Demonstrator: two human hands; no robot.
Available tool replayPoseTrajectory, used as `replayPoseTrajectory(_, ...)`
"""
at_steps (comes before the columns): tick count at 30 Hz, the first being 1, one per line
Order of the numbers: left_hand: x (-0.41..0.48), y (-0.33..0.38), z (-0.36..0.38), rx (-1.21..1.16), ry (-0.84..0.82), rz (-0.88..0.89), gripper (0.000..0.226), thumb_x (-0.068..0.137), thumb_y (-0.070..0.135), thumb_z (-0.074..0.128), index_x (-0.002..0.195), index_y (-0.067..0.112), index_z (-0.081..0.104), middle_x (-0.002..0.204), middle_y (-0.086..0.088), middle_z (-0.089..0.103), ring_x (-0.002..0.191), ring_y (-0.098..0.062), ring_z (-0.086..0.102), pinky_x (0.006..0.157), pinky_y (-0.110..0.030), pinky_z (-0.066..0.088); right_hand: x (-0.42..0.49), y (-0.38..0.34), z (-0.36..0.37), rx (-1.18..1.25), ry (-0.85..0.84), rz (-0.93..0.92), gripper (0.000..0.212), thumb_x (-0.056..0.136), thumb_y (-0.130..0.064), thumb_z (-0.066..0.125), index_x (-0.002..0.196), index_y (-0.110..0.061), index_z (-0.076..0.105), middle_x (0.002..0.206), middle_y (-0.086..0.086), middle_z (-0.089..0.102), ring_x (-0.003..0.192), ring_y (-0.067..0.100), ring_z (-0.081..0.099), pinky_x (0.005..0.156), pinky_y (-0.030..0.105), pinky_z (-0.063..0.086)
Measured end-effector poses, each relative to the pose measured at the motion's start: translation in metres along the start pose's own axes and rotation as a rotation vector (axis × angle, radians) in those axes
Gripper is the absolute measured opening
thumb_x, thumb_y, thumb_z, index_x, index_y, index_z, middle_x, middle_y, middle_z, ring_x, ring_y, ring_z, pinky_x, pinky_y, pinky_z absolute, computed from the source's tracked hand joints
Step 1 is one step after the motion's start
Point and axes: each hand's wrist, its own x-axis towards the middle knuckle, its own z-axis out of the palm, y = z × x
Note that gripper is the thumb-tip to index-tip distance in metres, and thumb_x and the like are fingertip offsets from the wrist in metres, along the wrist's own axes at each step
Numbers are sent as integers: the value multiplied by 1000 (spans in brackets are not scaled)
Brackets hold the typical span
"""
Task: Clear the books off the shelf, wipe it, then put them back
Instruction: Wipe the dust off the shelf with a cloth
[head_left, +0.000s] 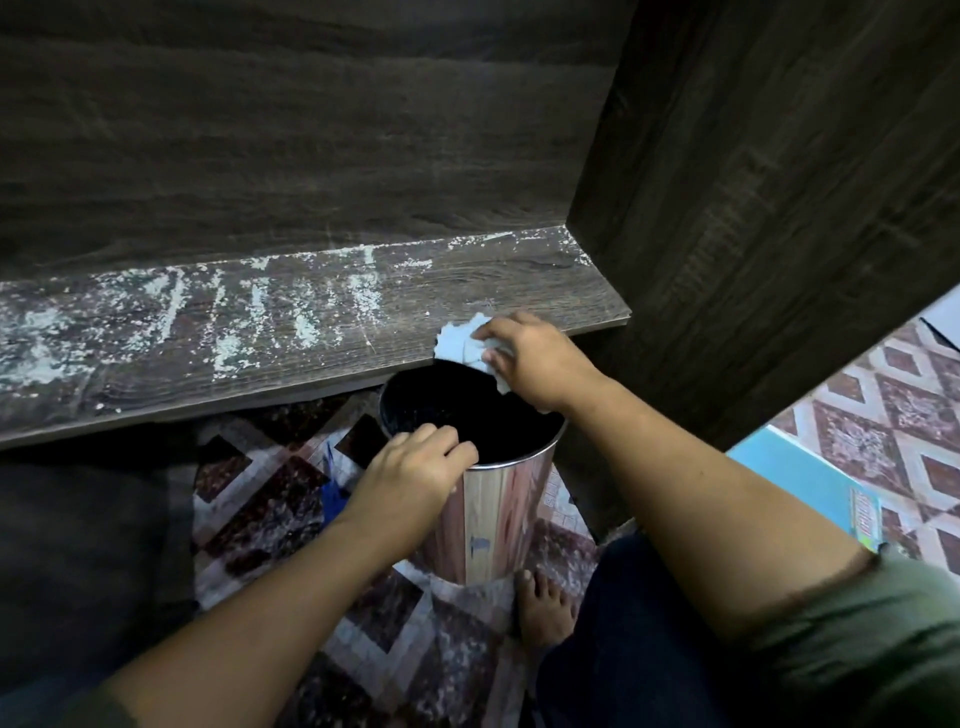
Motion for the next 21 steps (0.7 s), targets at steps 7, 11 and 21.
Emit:
replayPoseTrajectory(7, 13, -2, 0, -39, -93, -31, 41, 54, 6, 85, 89, 16, 64, 79, 0, 55, 72, -22, 55, 57, -36, 48, 59, 21, -13, 98, 215, 93, 31, 93, -25, 57, 125, -24, 60, 122, 12, 53, 114, 35, 52, 99, 43, 43)
replayPoseTrajectory(11, 16, -5, 2, -8, -96, -47, 40, 52, 13, 87, 84, 21, 64, 75, 4, 53, 69, -19, 55, 55, -32, 47, 110, 23, -10, 281, 394, 351, 35, 97, -29, 51, 131, -25, 53, 133, 13, 46, 122, 33, 46, 103, 36, 36)
replayPoseTrajectory(21, 8, -19, 11, -71, -36, -57, 44, 59, 11, 81, 96, 22, 61, 86, 5, 53, 79, -19, 53, 62, -33, 49, 147, -1, 29, 60, 19, -17, 46, 92, -18, 53, 136, -31, 52, 143, 5, 44, 130, 28, 40, 110, 36, 33)
